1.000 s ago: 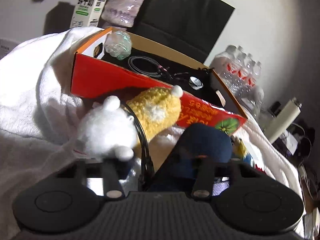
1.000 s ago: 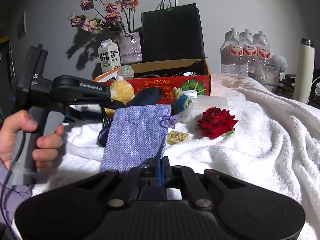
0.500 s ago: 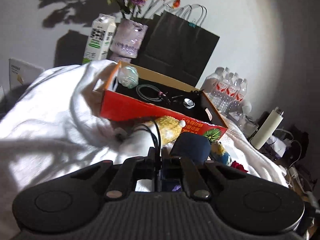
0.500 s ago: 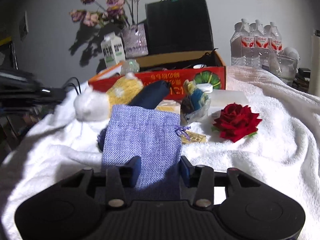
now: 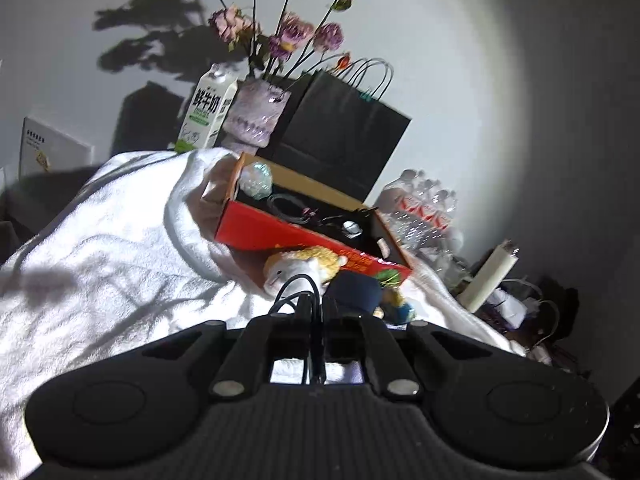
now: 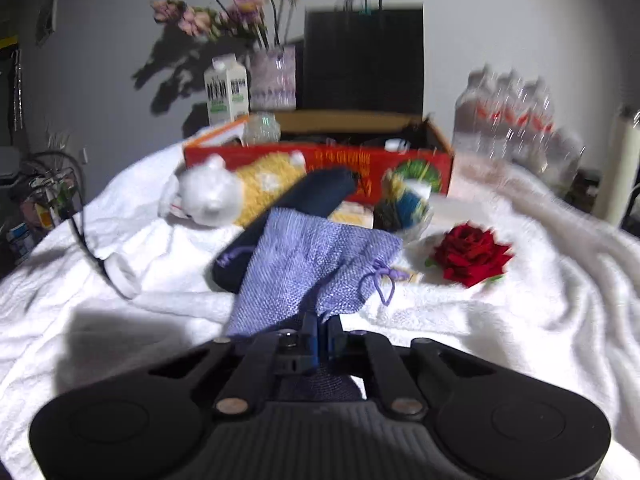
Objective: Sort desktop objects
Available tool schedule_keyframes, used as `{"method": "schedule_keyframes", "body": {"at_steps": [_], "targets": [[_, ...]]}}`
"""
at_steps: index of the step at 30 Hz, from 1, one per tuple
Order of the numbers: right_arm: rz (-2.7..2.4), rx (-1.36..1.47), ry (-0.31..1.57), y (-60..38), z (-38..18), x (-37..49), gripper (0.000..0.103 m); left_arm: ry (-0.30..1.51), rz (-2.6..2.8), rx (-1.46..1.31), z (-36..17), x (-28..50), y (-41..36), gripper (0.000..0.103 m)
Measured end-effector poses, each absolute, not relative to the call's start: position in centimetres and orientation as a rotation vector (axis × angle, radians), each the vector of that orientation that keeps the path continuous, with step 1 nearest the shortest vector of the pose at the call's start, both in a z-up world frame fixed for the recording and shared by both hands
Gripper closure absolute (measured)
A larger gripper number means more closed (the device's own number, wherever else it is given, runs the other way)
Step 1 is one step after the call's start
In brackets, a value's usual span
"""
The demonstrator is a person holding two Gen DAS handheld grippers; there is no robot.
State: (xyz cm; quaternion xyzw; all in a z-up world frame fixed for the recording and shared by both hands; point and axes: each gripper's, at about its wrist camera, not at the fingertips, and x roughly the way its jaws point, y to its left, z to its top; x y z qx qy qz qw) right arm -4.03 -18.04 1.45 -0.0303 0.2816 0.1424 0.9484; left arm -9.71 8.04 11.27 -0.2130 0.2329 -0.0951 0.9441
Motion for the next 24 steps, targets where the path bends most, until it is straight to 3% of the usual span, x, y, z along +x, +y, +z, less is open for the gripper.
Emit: {"method": "schedule_keyframes", "body": {"at_steps": [11, 24], "targets": [[0.246, -0.047, 0.4, -20.7, 7.8, -9.9, 0.1, 0.41, -0.285, -0.433, 13.9, -9.9, 8.9, 0.097], [0.328, -0.037, 0.321, -21.5, 12.1, -4.3, 0.1, 0.363, -0.315, -0.391, 19.4, -2.8, 9.1, 0.097]]}}
